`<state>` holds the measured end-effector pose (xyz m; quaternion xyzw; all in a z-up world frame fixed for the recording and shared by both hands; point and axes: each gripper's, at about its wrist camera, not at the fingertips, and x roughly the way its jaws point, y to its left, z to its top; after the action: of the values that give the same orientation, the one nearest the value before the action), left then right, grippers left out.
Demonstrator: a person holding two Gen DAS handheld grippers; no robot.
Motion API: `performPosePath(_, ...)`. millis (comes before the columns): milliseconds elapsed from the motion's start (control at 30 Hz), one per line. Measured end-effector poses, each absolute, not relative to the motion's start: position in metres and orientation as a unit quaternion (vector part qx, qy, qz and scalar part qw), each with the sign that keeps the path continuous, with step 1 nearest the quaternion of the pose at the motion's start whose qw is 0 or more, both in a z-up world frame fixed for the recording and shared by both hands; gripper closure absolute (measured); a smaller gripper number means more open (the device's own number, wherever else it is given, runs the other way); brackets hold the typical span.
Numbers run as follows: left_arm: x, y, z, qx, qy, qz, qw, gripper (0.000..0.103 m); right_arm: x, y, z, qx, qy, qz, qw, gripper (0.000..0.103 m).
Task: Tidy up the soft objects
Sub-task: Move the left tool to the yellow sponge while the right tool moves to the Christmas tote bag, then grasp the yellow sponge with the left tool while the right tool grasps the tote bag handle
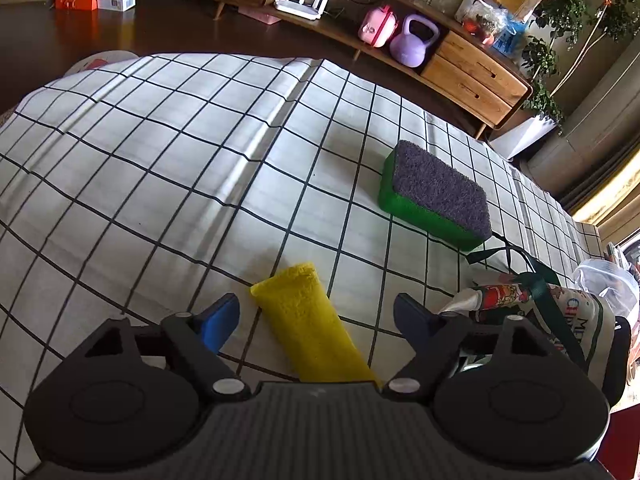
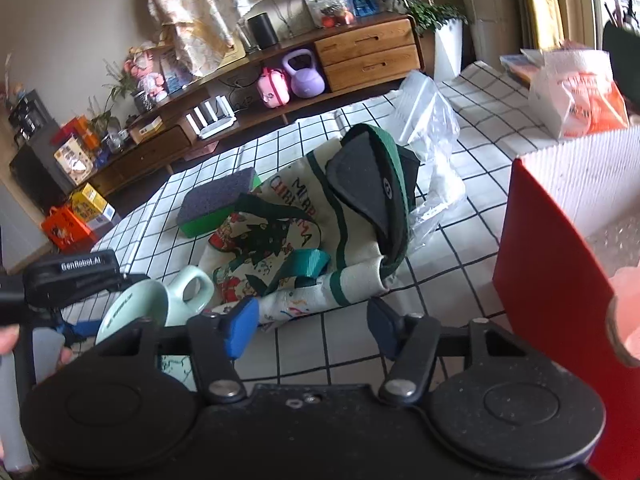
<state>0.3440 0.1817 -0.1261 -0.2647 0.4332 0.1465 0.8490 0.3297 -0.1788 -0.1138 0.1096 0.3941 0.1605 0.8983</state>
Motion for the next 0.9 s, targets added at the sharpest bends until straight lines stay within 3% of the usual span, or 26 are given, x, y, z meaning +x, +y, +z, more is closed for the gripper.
performPosePath(133,0.347,0.18,-0.132,-0.267,0.438,0.147,0.846,0.033,0.336,-0.179,-0.117,0.119,0.395,0.145,0.899,0.046)
performPosePath(267,0.349,0.176,-0.135,-0.257,0.441,0.149,0.847,0.036,0.344,-0.183,-0.121,0.152,0.402,0.128,0.894,0.05)
performPosePath(433,0.348,0.173,-0.135,-0.241,0.436,0.158,0.852,0.059,0.349,-0.192,-0.127,0.202,0.401,0.104,0.887,0.059)
performPosePath(700,0.344,0.178,-0.137,-0.234,0.425,0.152,0.861,0.061,0.343,-0.197,-0.125,0.223,0.384,0.11,0.889,0.072)
performPosePath(800,0.341,0.18,-0.136,-0.236,0.421,0.149,0.863,0.065,0.342,-0.197,-0.121,0.221,0.375,0.117,0.893,0.082)
performPosePath(900,0.337,0.183,-0.135,-0.241,0.415,0.144,0.865,0.073,0.339,-0.196,-0.116,0.217,0.366,0.128,0.896,0.085)
